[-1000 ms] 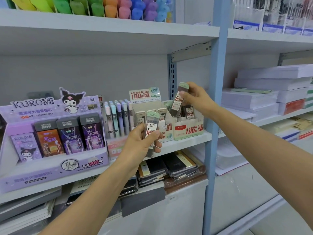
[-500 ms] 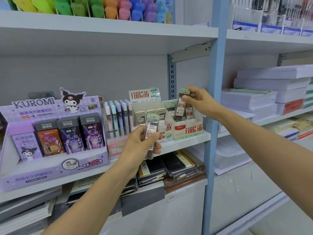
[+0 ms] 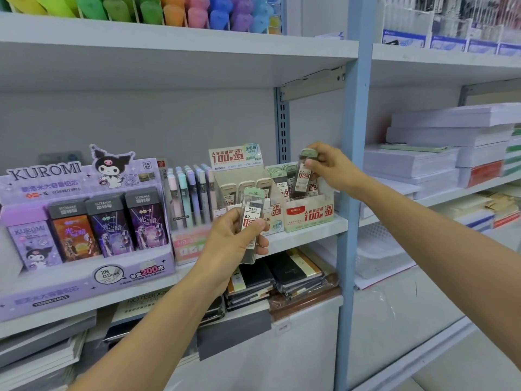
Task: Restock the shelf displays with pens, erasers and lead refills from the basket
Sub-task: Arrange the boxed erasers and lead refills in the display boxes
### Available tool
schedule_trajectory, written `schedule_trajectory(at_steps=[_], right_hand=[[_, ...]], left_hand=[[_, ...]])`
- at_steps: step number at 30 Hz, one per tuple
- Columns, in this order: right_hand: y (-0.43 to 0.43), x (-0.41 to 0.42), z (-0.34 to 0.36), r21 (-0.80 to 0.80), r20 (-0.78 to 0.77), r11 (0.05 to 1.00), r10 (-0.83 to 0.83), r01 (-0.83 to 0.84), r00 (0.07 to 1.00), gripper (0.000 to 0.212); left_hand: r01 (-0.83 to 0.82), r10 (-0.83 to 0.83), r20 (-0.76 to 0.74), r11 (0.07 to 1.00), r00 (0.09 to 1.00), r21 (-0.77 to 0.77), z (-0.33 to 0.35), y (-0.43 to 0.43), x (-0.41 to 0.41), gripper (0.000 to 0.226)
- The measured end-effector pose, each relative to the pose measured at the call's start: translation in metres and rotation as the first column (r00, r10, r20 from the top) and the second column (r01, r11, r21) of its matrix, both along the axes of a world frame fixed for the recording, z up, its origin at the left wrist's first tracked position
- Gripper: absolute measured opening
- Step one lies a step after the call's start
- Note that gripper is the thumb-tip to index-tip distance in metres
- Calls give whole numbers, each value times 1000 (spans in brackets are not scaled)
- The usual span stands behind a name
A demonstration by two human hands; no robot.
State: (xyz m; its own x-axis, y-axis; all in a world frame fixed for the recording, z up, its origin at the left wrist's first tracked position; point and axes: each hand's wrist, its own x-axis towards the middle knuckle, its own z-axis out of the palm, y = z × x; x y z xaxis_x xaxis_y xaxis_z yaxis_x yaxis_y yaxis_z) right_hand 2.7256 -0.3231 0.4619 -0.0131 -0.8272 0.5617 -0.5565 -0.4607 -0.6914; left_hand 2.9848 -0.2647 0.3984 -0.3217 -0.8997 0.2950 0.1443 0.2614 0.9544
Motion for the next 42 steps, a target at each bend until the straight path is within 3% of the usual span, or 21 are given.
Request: schedule_trajectory(at_steps=[7,10,13,16,19,21,23,24,26,28,29,31,33,37,42], right_hand=[[-6,16,-11,87,-198,993,-63,82,978,33],[-2,17,-11,-27,-264,987,-159,157,951,29],[13,15,-2,-188,-212,959,-251,212,944,29],[37,18,5,-139,-70,990,-6,-4,998,30],[57,32,-2,74,-90,952,303,-297,949,30],[60,33,-7,104,-100,934,351,-342,931,23],[59,24,-2,42,-74,957,291,-288,954,17],[58,16,3,-7,-43,974,225,-225,973,15],[56,-3,14,-118,33,990,81,-77,996,14],[53,-16,20,-208,16,976,-64,66,998,12],[51,-18,20,-243,-28,963,-131,120,991,12],[46,-14,16,-303,-96,935,-221,183,971,14],[41,-5,10,-321,-123,926,-250,200,960,12],[30,5,0,-281,-261,940,-266,191,928,15],[20,7,-3,-102,-384,981,-189,162,904,18]], left_hand=[[-13,13,25,1000,1000,13,1,2,-4,16],[-32,32,17,999,999,14,2,2,-5,16],[-49,49,7,999,999,6,2,3,-12,17],[-79,79,10,997,997,-27,5,4,-24,17],[-88,90,26,994,996,-72,8,5,-39,18],[-94,100,46,989,994,-115,10,4,-47,19],[-148,189,138,954,972,-260,7,1,-53,24],[-193,295,213,897,931,-399,4,-2,-53,30],[-218,560,271,655,783,-723,0,-6,-48,39],[-64,697,294,438,654,-897,-4,-11,-43,45],[44,738,353,403,574,-914,-7,-13,-42,52],[197,792,478,435,380,-879,-14,-20,-42,66],[249,814,515,458,269,-853,-20,-26,-42,74],[262,827,505,446,245,-856,-22,-28,-43,77],[269,832,500,438,241,-858,-22,-28,-44,77]])
